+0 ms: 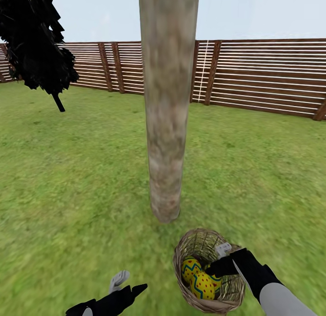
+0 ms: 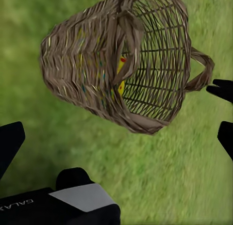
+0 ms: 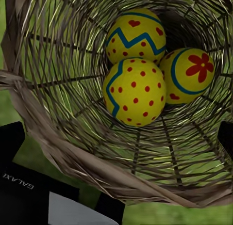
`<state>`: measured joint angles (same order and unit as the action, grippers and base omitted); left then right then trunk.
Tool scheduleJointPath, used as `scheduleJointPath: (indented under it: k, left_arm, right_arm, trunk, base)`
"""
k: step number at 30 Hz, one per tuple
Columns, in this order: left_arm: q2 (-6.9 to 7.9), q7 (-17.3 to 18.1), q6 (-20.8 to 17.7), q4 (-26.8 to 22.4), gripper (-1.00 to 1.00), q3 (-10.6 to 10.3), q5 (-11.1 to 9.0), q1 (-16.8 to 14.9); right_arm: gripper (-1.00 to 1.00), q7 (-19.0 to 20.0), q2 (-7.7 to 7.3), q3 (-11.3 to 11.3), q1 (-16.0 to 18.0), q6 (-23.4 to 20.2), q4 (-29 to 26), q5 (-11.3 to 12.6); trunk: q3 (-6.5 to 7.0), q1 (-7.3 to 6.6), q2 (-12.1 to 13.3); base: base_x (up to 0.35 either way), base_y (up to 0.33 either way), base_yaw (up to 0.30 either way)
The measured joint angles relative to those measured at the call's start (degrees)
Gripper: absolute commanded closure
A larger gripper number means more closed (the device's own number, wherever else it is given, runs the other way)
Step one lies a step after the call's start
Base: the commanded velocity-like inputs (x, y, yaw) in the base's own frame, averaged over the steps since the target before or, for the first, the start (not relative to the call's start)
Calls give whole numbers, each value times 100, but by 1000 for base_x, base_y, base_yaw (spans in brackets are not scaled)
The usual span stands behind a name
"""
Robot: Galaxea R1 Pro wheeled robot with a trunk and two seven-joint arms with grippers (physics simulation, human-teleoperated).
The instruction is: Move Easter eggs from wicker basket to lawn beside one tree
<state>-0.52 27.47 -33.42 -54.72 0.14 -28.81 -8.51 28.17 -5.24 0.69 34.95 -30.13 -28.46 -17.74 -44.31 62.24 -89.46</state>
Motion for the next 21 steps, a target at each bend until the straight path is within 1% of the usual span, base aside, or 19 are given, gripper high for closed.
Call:
scheduleJointPath:
  k: [7, 10, 14, 21]
  left_arm:
    - [0, 0, 0, 0, -100, 0, -1, 0]
    - [0, 1, 0, 0, -100, 0, -2, 0]
    - [0, 0, 3, 0, -100, 0, -3, 0]
    - [0, -4, 4, 0, -100, 0, -3, 0]
  right_arm:
    - [-100, 5, -2, -11, 0, 461, 2, -16]
    - [-100, 6, -2, -12, -2, 522, 6, -48]
    - [-100, 7, -2, -12, -2, 561, 5, -213]
    - [-100, 5, -2, -13, -1, 571, 9, -289]
  trunk:
    - [-126, 154, -281]
    - [-180, 220, -401]
    - [-251, 308, -562]
    - [-377, 461, -842]
  base:
    - [0, 0, 0]
    - [0, 0, 0]
    - [0, 0, 0]
    - [0, 0, 0]
